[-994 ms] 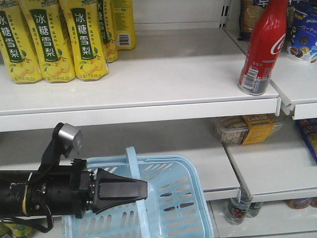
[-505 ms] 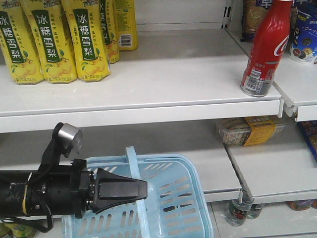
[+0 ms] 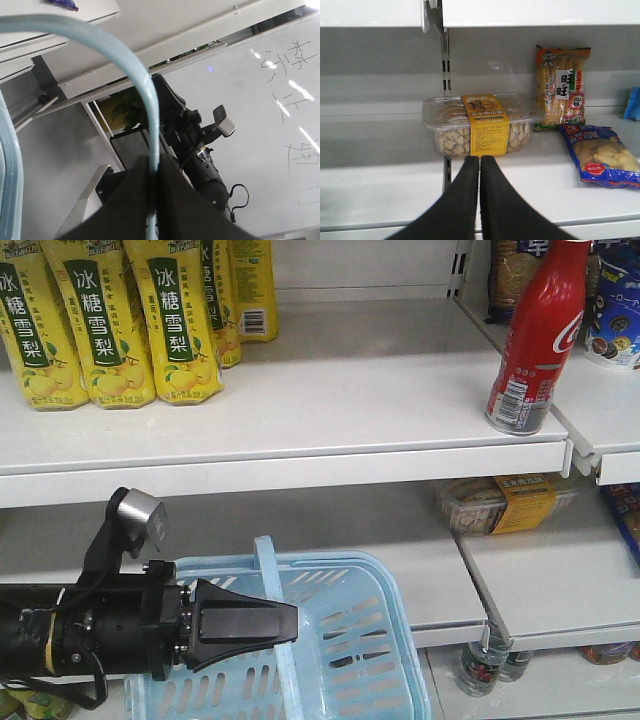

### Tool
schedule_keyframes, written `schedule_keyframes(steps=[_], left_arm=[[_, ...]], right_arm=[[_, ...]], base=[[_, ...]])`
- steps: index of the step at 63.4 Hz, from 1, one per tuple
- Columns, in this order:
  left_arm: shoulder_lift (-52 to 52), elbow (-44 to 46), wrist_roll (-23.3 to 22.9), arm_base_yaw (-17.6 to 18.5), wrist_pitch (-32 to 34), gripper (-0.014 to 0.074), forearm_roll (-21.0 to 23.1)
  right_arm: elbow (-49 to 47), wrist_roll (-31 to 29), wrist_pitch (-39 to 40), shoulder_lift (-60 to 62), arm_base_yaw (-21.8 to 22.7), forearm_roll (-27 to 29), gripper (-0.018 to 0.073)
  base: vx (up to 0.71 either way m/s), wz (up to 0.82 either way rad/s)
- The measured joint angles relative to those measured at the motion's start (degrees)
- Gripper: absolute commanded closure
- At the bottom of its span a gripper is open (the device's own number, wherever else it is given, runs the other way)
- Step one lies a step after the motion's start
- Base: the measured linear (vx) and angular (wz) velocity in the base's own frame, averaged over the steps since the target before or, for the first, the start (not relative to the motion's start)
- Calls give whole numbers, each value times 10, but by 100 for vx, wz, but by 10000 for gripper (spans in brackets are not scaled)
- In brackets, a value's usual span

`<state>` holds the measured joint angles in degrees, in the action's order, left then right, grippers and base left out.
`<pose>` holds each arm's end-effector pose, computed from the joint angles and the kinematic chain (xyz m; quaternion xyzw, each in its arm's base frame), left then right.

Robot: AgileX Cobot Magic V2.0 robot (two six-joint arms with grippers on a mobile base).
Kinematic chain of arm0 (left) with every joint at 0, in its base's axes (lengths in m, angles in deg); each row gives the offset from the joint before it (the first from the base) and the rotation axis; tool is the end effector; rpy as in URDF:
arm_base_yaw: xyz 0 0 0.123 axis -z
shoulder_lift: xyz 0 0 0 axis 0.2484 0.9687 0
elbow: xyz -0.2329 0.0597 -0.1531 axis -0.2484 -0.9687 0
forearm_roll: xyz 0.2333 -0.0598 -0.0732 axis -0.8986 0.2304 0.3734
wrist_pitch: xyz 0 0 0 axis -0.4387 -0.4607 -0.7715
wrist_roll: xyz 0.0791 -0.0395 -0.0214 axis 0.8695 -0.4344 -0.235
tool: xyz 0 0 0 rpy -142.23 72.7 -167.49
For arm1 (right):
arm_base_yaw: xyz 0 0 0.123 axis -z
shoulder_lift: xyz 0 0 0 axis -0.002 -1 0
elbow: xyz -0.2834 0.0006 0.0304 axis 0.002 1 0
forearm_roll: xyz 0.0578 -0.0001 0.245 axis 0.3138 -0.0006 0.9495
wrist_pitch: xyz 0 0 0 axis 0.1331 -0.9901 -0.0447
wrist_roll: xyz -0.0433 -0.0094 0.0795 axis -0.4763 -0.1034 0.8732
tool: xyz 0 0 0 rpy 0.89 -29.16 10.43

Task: Place coke in basket with both arms
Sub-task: 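Reach the right gripper toward the red Coca-Cola bottle on the shelf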

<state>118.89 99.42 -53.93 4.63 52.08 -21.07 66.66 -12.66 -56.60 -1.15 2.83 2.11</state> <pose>0.1855 -0.1499 0.2477 0.0866 0.7415 -0.6468 0.1557 0.0566 -0.0002 0.1895 0.0167 0.7392 0.0003 0.6733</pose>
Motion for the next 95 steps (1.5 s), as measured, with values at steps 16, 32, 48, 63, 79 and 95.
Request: schedule_keyframes(steps=[16, 32, 48, 63, 79, 95], left_arm=[[0, 0, 0, 0, 0, 604, 0], [0, 0, 0, 0, 0, 604, 0], [0, 0, 0, 0, 0, 604, 0], [0, 0, 0, 0, 0, 604, 0], [0, 0, 0, 0, 0, 604, 0], [0, 0, 0, 0, 0, 604, 0]], right_arm=[[0, 45, 5, 0, 0, 87, 564], [0, 108, 94, 0, 0, 317, 564], [0, 117, 198, 0, -1, 436, 564], [-88, 71, 51, 0, -7, 343, 546], [-269, -106, -117, -53, -7, 285, 173], [-311, -249, -117, -136, -7, 317, -169]], base=[[0, 0], [0, 0], [0, 0], [0, 0], [0, 0], [0, 0]])
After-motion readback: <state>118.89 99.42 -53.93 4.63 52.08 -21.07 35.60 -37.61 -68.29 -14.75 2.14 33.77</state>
